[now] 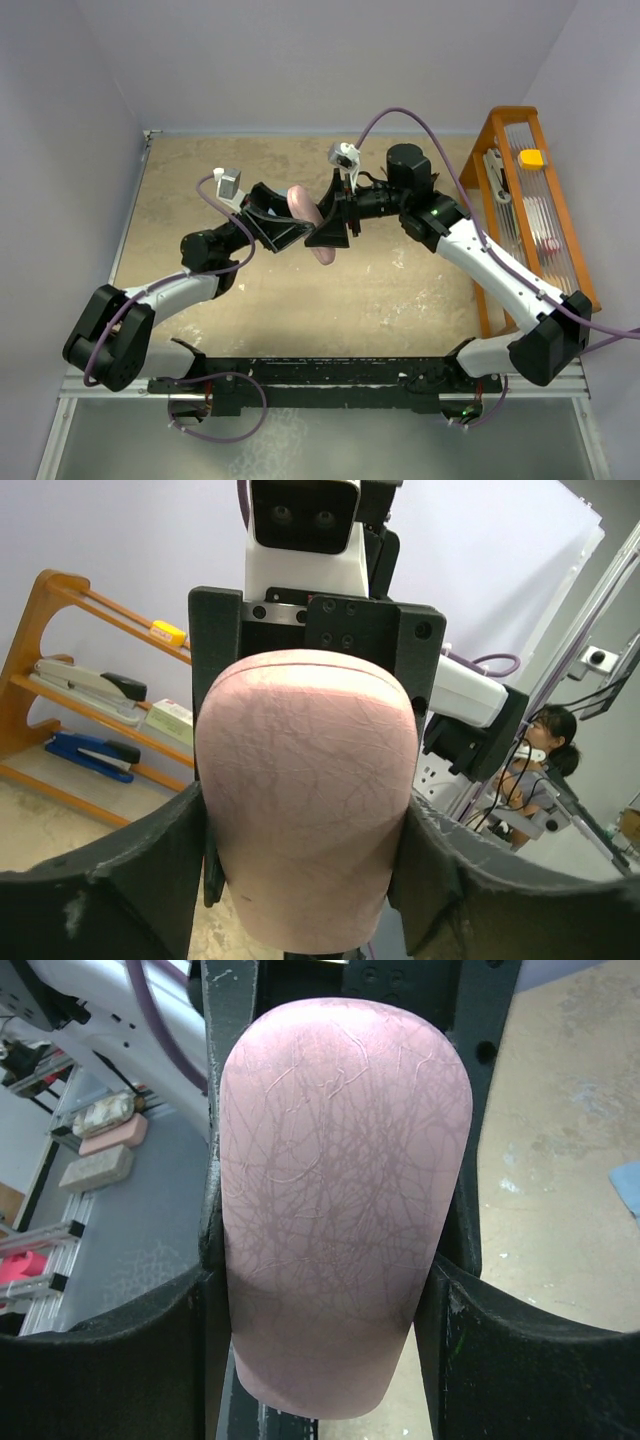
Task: Organize the sunglasses
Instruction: Open the sunglasses case.
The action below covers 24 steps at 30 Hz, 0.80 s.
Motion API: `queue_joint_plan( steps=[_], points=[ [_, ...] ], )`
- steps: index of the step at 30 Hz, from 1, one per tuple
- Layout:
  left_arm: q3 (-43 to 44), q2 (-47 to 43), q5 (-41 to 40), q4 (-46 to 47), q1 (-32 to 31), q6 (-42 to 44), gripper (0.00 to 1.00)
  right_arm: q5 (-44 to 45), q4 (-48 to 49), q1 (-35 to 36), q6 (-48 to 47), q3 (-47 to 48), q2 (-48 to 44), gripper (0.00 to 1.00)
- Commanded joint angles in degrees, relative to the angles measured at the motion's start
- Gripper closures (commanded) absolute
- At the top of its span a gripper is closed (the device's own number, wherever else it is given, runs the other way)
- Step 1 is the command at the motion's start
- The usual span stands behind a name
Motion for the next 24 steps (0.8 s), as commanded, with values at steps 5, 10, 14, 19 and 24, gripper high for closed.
queue_joint_plan(
  steps=[5,10,14,19,24],
  points=[
    [2.36,-0.29,1.18,11.48,-0.29,0.44,0.81,0.7,2.39,0.37,-0.2,2.08,-0.66,1.0],
    [2.16,-0.56,1.31,11.5,-0.29,0.91,0.72,0.66,2.21,0.38,-0.35,1.66,-1.5,1.0],
    [2.41,-0.83,1.45,11.42,-0.29,0.51,0.57,-0.87,1.6,0.35,-0.31,1.83,-1.72,1.0],
    [2.95,-1.11,1.21,11.5,0.5,-0.29,0.45,0.06,1.81,0.36,-0.31,1.53,-1.88,1.0],
    [3.07,-1.79,1.5,11.48,1.13,-0.52,0.38,0.04,1.86,0.33,-0.44,1.26,-2.1,1.0]
  ],
)
